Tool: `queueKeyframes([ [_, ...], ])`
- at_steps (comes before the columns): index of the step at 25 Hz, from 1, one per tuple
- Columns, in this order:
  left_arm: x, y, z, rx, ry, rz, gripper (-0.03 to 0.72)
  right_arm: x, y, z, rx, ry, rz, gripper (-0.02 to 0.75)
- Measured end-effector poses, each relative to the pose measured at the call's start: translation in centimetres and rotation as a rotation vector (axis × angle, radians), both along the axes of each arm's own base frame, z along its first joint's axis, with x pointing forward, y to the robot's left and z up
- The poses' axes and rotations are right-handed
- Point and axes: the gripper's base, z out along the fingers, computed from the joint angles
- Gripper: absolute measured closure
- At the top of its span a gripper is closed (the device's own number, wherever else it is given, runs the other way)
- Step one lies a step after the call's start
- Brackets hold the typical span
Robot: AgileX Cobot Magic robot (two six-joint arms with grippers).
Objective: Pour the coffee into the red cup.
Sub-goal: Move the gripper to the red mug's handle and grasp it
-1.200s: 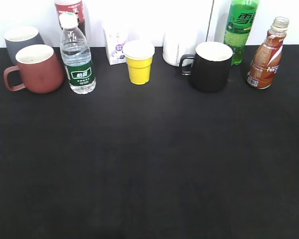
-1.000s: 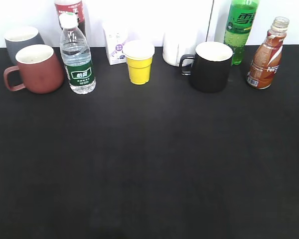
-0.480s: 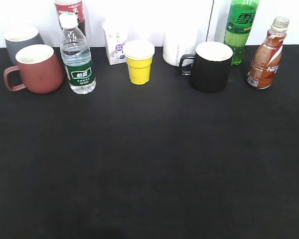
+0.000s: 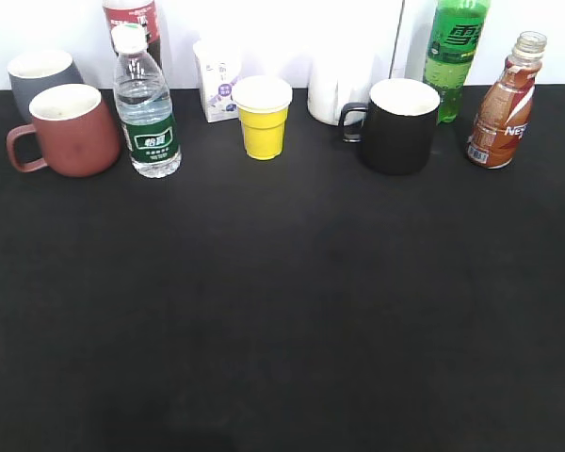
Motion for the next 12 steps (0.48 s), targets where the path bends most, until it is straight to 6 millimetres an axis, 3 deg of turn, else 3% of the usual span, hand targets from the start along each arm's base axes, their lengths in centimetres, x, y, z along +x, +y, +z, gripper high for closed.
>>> queueKeyframes([
  [2, 3.3, 0.2, -2.7, -0.004, 0.098, -0.001, 0.219, 0.0, 0.0, 0.0, 0.000, 0.000, 0.000, 0.150],
  [5, 6.6, 0.2, -6.2, 0.006, 0.176, -0.014, 0.221, 0.0, 0.0, 0.0, 0.000, 0.000, 0.000, 0.150],
  [7, 8.2, 0.2, -8.7, 0.020, 0.240, -0.033, 0.221, 0.0, 0.0, 0.0, 0.000, 0.000, 0.000, 0.150],
  [12, 10.5, -0.3, -12.8, 0.048, 0.255, -0.109, 0.221, 0.0, 0.0, 0.0, 0.000, 0.000, 0.000, 0.150],
])
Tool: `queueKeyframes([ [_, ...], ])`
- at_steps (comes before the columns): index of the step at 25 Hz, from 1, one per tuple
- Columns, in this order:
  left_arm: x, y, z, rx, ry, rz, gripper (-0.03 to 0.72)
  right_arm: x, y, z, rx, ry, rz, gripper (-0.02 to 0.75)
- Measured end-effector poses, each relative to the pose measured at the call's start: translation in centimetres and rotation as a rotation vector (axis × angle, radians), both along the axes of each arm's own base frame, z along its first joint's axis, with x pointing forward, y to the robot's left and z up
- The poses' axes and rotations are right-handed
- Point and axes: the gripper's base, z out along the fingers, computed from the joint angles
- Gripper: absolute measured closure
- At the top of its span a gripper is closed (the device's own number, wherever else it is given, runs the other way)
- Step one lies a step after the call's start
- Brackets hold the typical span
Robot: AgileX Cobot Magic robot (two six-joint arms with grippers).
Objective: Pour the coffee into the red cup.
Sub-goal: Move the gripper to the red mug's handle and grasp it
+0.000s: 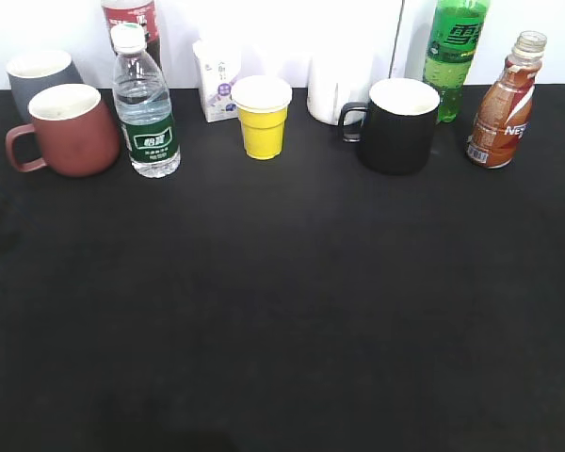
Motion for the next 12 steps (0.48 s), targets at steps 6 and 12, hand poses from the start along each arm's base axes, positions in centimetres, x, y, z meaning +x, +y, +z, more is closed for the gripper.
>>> queueKeyframes([
  [6, 3.7, -0.2, -2.8, 0.001, 0.003, -0.049, 0.221, 0.0, 0.0, 0.0, 0.000, 0.000, 0.000, 0.150],
  [12, 7.5, 0.2, -3.9, -0.010, -0.023, -0.020, 0.221, 0.0, 0.0, 0.0, 0.000, 0.000, 0.000, 0.150],
])
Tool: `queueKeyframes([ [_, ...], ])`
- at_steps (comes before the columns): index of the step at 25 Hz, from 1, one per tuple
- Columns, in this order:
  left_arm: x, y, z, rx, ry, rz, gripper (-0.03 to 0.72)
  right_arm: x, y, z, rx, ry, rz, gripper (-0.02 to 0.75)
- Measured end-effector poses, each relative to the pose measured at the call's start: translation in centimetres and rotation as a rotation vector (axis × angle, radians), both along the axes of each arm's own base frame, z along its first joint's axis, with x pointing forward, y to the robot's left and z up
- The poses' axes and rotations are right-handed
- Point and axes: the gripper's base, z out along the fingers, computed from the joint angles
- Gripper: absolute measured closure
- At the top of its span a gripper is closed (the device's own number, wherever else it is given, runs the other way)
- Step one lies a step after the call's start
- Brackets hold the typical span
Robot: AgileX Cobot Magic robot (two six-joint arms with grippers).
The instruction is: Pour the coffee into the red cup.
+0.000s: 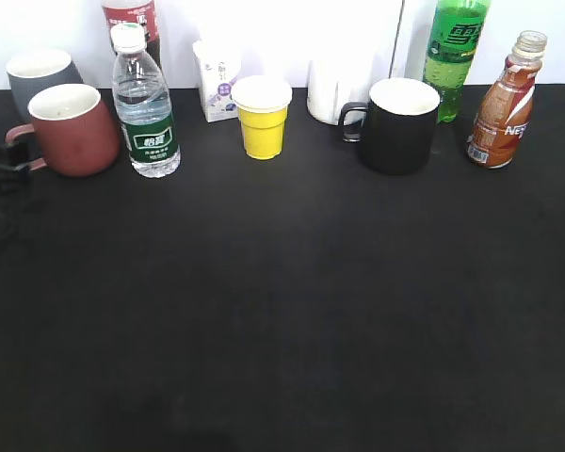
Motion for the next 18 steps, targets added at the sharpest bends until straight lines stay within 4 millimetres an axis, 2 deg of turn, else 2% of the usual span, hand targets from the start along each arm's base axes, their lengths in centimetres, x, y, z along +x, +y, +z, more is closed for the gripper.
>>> queueKeyframes([
  [3, 1.9, 0.1, -0.6, 0.005, 0.006, -0.001, 0.228, 0.0, 0.0, 0.0, 0.000, 0.000, 0.000, 0.150],
  [6, 3.4, 0.4, -1.1, -0.005, -0.006, 0.024, 0.323, 0.0, 0.0, 0.0, 0.000, 0.000, 0.000, 0.150],
  [12, 6.1, 0.4, -1.7, -0.001, -0.042, 0.016, 0.365, 0.0, 0.0, 0.0, 0.000, 0.000, 0.000, 0.150],
  [13, 6.5, 0.2, -1.7, 0.013, -0.051, -0.014, 0.416, 0.0, 0.0, 0.0, 0.000, 0.000, 0.000, 0.150],
  [15, 6.9, -0.2, -1.6, 0.038, -0.075, -0.071, 0.573, 0.0, 0.0, 0.0, 0.000, 0.000, 0.000, 0.150],
  [18, 7.0, -0.3, -1.7, 0.043, -0.086, -0.086, 0.597, 0.0, 0.0, 0.0, 0.000, 0.000, 0.000, 0.150],
])
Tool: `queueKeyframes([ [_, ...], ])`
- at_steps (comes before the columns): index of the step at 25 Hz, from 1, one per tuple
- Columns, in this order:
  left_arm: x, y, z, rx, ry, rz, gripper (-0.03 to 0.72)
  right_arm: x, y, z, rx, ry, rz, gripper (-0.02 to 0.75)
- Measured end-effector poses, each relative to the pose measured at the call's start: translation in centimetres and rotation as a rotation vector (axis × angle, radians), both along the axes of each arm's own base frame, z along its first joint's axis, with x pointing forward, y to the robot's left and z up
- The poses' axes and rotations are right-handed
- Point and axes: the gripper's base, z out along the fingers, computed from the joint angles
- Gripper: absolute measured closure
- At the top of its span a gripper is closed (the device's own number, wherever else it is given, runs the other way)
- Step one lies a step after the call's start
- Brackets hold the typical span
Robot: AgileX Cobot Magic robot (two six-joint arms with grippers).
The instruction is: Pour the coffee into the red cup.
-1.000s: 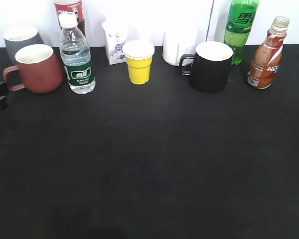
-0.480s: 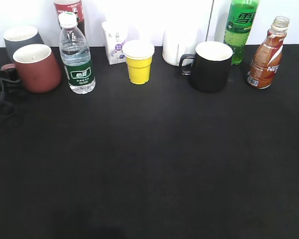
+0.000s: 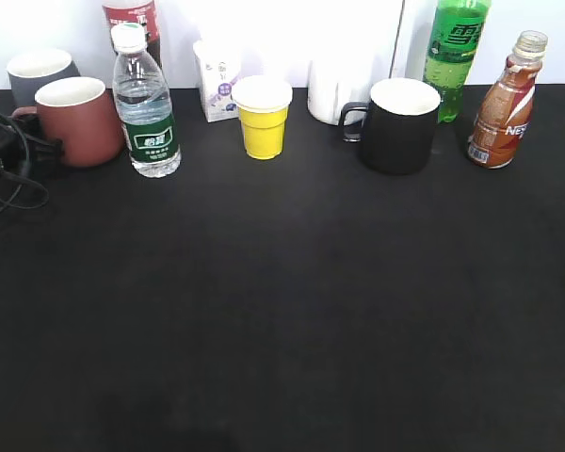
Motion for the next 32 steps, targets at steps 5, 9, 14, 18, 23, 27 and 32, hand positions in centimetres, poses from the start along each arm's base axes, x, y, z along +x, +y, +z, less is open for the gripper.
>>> queueKeyframes([
  [5, -1.7, -0.2, -0.2, -0.016, -0.018, -0.009, 0.599, 0.0, 0.0, 0.0, 0.000, 0.000, 0.000, 0.150],
  [9, -6.6, -0.7, 1.0, -0.034, -0.044, -0.032, 0.601, 0.0, 0.0, 0.0, 0.000, 0.000, 0.000, 0.150],
  [14, -13.3, -1.8, 4.8, -0.007, -0.084, -0.127, 0.604, 0.0, 0.0, 0.0, 0.000, 0.000, 0.000, 0.150],
  [18, -17.1, -3.1, 5.9, 0.025, -0.098, -0.262, 0.606, 0.0, 0.0, 0.0, 0.000, 0.000, 0.000, 0.150],
  [23, -17.6, -5.7, 6.0, 0.004, -0.097, -0.384, 0.606, 0.5, 0.0, 1.8, 0.008, -0.149, -0.003, 0.150],
  [27, -18.0, -7.6, 5.5, -0.018, -0.076, -0.442, 0.606, 5.9, 0.1, 3.6, 0.020, -0.332, -0.013, 0.150],
  [32, -17.9, -8.1, 4.8, -0.020, -0.044, -0.461, 0.607, 15.4, 0.4, 0.1, 0.023, -0.315, -0.030, 0.150],
])
